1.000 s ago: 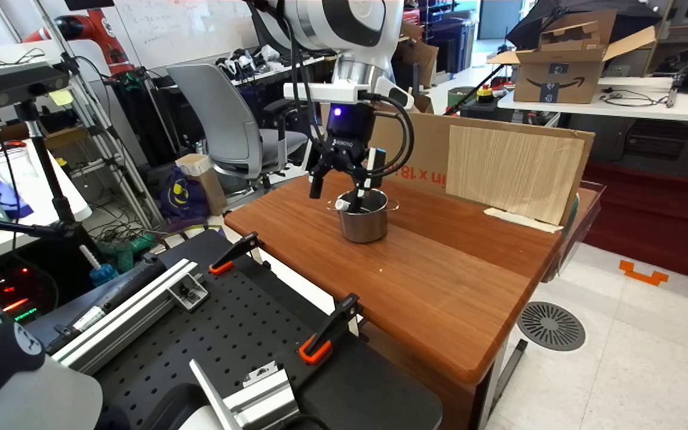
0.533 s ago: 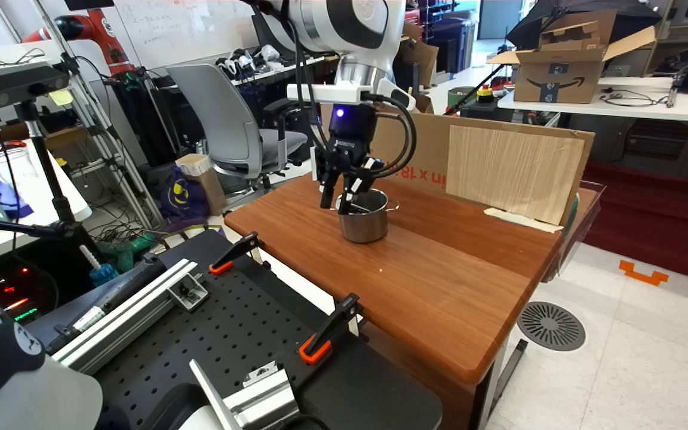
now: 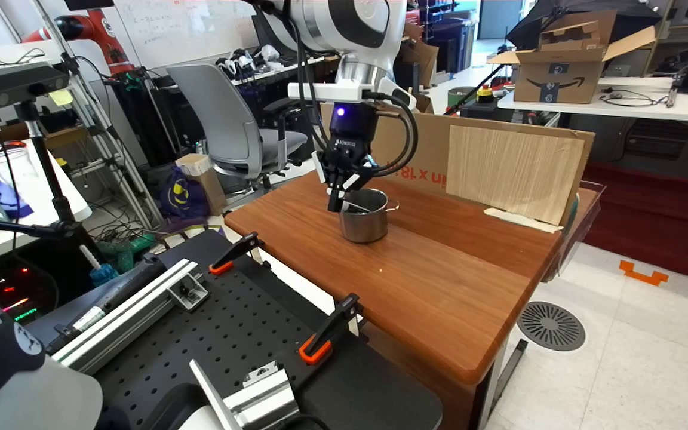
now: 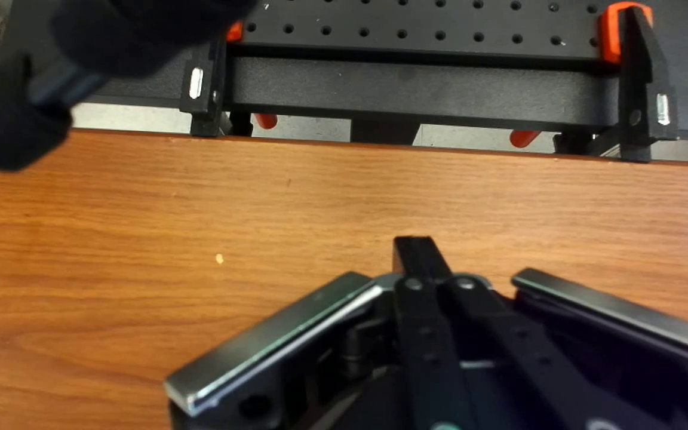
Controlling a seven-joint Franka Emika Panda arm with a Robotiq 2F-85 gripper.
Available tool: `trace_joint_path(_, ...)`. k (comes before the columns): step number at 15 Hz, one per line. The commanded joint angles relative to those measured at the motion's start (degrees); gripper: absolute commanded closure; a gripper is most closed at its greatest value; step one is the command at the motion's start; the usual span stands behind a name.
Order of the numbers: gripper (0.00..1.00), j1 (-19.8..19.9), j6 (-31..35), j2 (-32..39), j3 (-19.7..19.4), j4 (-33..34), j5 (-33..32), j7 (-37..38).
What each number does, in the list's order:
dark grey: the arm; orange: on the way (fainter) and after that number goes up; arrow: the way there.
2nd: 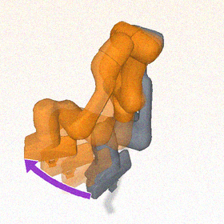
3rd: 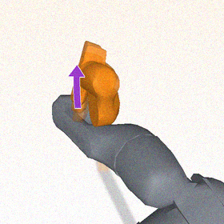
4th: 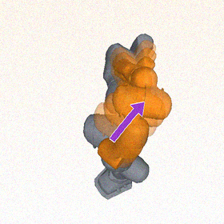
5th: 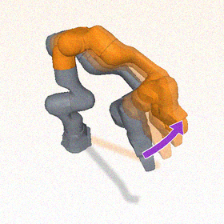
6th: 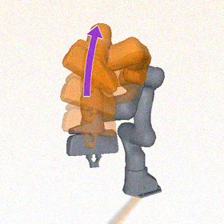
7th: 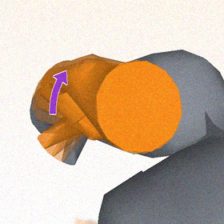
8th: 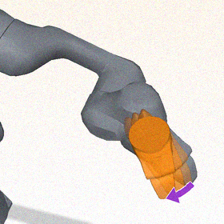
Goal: Remove the marker from the silver pot.
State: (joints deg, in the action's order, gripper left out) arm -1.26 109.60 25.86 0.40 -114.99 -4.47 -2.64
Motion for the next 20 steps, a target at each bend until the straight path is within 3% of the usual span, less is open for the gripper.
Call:
trace_joint_path(1,0.68,-0.54,-2.51,1.22,-0.14,1.99,-1.42,0.89)
trace_joint_path(8,0.15,-0.58,-1.92,1.27,-0.03,2.42,-1.36,0.75)
trace_joint_path(10,0.02,-0.6,-2.02,1.55,-0.02,2.96,-1.25,0.88)
trace_joint_path(11,0.0,-0.6,-2.06,1.65,-0.03,3.12,-1.2,0.96)
trace_joint_path(14,0.0,-0.58,-2.19,2.01,-0.07,3.59,-1.2,0.97)
trace_joint_path(15,0.25,-0.57,-2.32,2.22,-0.1,3.75,-1.11,1.09)
trace_joint_path(16,0.26,-0.57,-2.34,2.38,-0.12,3.85,-1.19,1.05)
trace_joint_path(20,0.58,-0.58,-2.48,3.21,-0.17,4.35,-1.37,0.87)
